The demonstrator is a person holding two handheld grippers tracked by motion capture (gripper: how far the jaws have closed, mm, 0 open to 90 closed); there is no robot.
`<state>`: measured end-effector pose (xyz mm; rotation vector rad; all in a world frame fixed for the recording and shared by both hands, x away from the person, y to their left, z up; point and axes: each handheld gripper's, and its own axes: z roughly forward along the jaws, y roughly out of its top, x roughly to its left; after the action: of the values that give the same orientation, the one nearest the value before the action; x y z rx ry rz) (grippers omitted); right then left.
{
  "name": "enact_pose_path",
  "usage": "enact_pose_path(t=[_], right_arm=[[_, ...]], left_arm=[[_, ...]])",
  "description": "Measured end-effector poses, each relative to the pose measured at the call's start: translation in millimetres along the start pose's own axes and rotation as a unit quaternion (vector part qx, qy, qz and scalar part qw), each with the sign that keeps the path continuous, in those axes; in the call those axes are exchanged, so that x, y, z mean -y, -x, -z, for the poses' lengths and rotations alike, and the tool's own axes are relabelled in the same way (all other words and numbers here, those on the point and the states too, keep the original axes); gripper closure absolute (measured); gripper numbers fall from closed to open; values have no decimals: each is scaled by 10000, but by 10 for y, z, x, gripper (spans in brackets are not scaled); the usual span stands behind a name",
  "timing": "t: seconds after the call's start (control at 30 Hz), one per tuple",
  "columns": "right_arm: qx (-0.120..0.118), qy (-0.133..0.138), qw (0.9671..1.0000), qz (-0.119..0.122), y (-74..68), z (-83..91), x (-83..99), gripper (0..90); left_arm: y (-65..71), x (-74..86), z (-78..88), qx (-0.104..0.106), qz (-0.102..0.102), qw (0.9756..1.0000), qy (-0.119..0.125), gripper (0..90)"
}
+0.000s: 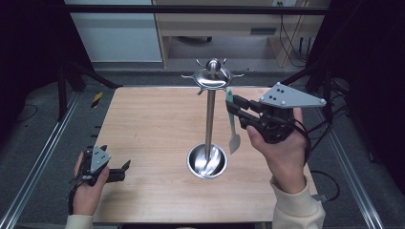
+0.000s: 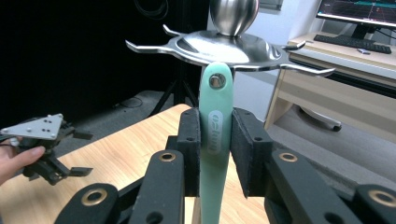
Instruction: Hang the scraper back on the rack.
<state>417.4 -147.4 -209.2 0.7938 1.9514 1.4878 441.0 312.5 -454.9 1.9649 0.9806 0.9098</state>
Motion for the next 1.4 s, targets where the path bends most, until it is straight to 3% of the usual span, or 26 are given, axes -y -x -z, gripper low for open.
enact_pose_path(t=[0.13,0.7,0.9,1.03,1.23,1.4], right_arm=[[37,70,10000,-58,-10,-73,21,741],[12,238,9997,-109,0,-105,71,732],[-33,102,9999,-57,-1,-76,86,649],[32,111,9999,2,-3,49,62,580],[295,183,9993,-145,146,164,122,448],[899,253,9951,-325,321,180,209,310]], left_arm=[[-4,4,5,-5,16,10000,1,20],[-12,5,-8,-23,14,10000,-28,20],[-12,1,-2,-31,-12,10000,-8,20],[-15,-5,8,-21,2,10000,33,20],[-9,-6,-17,-2,-43,10000,-9,20],[-12,-4,-7,-10,-43,10000,-17,20]])
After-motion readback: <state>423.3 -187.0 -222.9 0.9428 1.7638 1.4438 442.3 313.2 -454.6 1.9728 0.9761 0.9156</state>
